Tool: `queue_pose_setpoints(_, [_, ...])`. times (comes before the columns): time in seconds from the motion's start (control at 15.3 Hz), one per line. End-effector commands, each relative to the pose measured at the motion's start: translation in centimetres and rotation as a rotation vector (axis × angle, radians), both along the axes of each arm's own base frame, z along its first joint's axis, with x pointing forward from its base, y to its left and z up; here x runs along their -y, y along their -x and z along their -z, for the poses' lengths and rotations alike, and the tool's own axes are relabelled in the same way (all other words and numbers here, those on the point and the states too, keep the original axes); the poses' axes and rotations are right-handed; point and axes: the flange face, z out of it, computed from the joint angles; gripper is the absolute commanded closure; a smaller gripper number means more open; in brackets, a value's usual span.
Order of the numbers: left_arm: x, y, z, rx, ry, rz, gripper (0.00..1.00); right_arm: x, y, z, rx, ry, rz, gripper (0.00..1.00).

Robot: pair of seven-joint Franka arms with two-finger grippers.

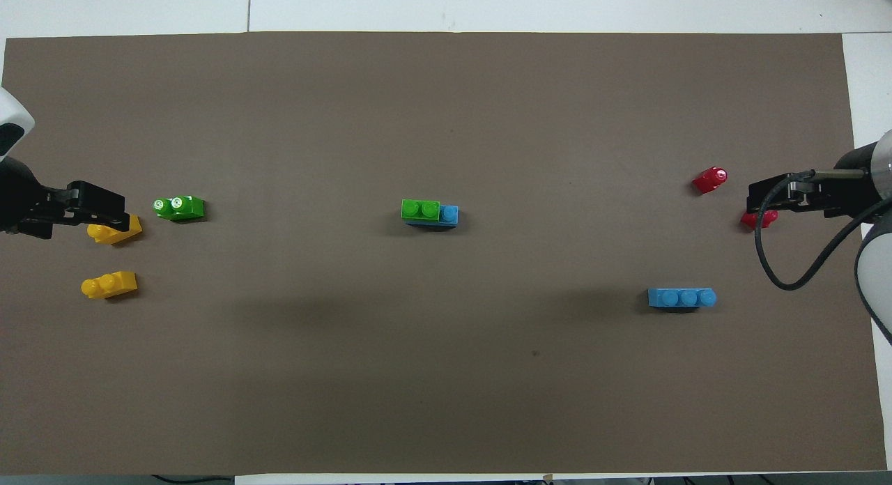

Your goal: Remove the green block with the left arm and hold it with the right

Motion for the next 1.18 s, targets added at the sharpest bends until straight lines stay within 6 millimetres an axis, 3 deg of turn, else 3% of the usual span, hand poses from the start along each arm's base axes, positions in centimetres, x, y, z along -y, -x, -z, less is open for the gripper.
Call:
queue_pose_setpoints(0.0, [0.6,-0.1,-0.3,0.013,-0.013,-0.05,0.0,0.0,0.6,-0.2,0.002,-0.016,-0.001,0.0])
queue_pose_setpoints(0.33, [3.9,-0.3,0.1,0.008,-0.028,-0.06,0.0,0.2,0.6,-0.2,0.002,-0.016,-0.001,0.0])
queue_pose_setpoints(0.46, [7.0,-1.3,0.9,-0.007,-0.051,-0.062,0.0,0.4,0.6,-0.3,0.005,-0.016,0.001,0.0])
queue_pose_setpoints(0.65, [12.0,-3.7,2.2,-0.017,-0.061,-0.214,0.0,0.4,0.5,-0.4,0.01,-0.016,0.002,0.0])
queue_pose_setpoints(0.85, [13.9,-4.8,3.0,-0.021,-0.06,-0.379,0.0,0.6,-0.2,-0.5,0.067,-0.019,0.036,0.0])
queue_pose_setpoints(0.98, [16.8,-5.0,4.7,-0.037,-0.079,-0.418,0.0,-0.1,-0.7,-0.3,0.09,-0.032,0.321,0.0])
queue_pose_setpoints(1.11, [19.5,-6.2,5.0,-0.022,-0.081,-0.526,0.0,-1.4,-1.0,0.2,0.076,-0.065,0.532,0.0])
